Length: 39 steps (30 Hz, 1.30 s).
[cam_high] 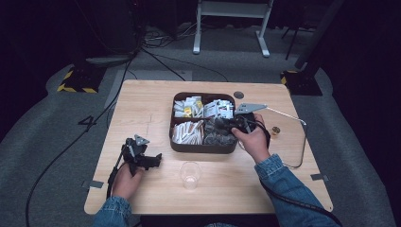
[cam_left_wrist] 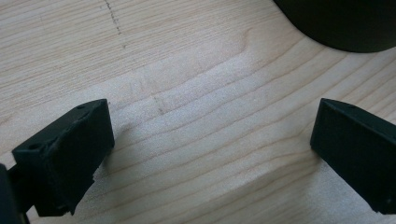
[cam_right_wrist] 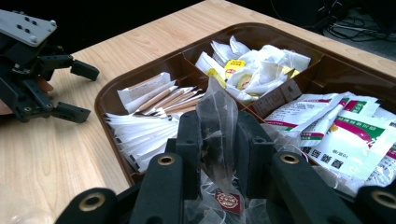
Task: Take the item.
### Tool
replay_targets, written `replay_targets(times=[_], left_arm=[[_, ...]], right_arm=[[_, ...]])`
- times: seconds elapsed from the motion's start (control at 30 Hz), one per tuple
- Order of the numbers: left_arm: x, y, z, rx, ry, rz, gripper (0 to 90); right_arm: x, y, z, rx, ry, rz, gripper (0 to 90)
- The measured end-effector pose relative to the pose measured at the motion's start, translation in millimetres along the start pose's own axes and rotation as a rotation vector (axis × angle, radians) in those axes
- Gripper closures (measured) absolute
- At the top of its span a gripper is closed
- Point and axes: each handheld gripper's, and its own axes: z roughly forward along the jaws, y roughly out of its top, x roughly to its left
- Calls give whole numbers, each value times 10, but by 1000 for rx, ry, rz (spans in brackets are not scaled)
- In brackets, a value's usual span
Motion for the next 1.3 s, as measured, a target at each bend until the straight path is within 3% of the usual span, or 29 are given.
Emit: replay_targets(times=[0.5, 0.9, 1.13, 1.3], left_arm=[[0, 0, 0, 0, 0, 1, 0], [1, 0, 0, 0, 0, 1, 0], [0, 0, 0, 0, 0, 1, 0], [0, 0, 0, 0, 0, 0, 0]], right_arm=[[180, 73, -116, -21, 39, -32, 740], [546, 39, -210, -43, 139, -51, 740], [828, 55, -202, -18, 181, -128, 739], [948, 70, -205, -15, 205, -150, 739]])
